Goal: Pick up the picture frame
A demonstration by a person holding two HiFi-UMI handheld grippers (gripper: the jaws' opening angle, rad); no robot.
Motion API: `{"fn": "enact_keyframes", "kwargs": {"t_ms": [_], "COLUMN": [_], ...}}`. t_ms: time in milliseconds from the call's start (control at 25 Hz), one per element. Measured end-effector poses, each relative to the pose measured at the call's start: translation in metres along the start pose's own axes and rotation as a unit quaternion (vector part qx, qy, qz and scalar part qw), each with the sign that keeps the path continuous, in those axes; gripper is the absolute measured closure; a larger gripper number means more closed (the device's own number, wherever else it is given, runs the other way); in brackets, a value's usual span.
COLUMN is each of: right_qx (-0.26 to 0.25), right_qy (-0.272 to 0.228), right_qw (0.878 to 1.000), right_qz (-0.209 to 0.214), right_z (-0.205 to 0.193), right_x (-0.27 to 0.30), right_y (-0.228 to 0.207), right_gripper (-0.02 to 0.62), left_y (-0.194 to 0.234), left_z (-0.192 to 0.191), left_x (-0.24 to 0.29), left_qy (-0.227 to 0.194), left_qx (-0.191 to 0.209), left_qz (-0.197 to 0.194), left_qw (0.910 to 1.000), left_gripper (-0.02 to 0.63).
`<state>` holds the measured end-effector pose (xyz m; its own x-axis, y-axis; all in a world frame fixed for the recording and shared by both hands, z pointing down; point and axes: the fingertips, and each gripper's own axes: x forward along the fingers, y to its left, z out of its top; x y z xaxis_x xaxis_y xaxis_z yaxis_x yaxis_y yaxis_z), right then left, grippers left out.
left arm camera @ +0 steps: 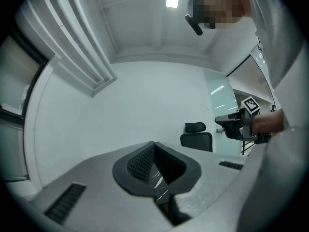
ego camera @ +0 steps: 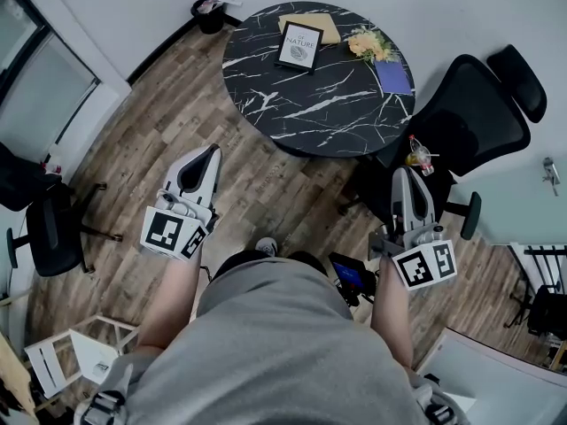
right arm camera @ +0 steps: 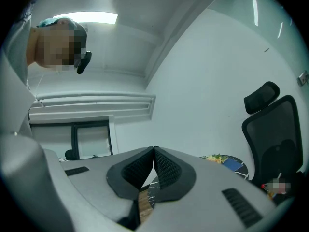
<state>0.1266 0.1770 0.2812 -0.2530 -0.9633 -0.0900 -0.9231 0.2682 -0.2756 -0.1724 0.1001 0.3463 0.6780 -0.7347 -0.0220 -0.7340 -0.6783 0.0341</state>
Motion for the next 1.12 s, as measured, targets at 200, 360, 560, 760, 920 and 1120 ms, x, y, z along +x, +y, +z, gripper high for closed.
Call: {"fn": "enact_keyframes", "kwargs": {"t_ms": [200, 360, 560, 760, 920, 1120], "right_qx": [0.001, 0.0, -0.003, 0.002, 0.005, 0.011], "right_qy": [0.0, 0.004, 0.008, 0.011, 0.019, 0.024], "right_qw": [1.0, 1.0, 1.0, 1.0, 1.0, 0.999], "right_qz": [0.002, -0.002, -0.002, 0.002, 0.007, 0.018], "right_z": [0.0, -0.002, -0.001, -0.003, -0.009, -0.013], "right_x": [0.004, 0.003, 0.004, 0.009, 0.015, 0.029], "right_y": [0.002, 0.002, 0.003, 0.002, 0.001, -0.001], "right_gripper": [0.568, 0.568, 0.569, 0.568, 0.568, 0.568], "left_y": [0.005, 0.006, 0.007, 0.007, 0.009, 0.015], "left_z": [-0.002, -0.004, -0.005, -0.01, -0.011, -0.009], "left_x": [-0.001, -0.002, -0.005, -0.009, -0.008, -0.002], "left_qy": [0.003, 0.003, 0.003, 0.016, 0.017, 0.013], "left_qx": [-0.002, -0.004, -0.008, -0.003, -0.006, -0.016], "left_qz": [0.003, 0.002, 0.005, 0.009, 0.012, 0.015], "left_qw": [1.0, 1.0, 0.9999, 0.9998, 0.9998, 0.9997], "left_gripper": [0.6, 0.6, 0.6, 0.6, 0.6, 0.6]}}
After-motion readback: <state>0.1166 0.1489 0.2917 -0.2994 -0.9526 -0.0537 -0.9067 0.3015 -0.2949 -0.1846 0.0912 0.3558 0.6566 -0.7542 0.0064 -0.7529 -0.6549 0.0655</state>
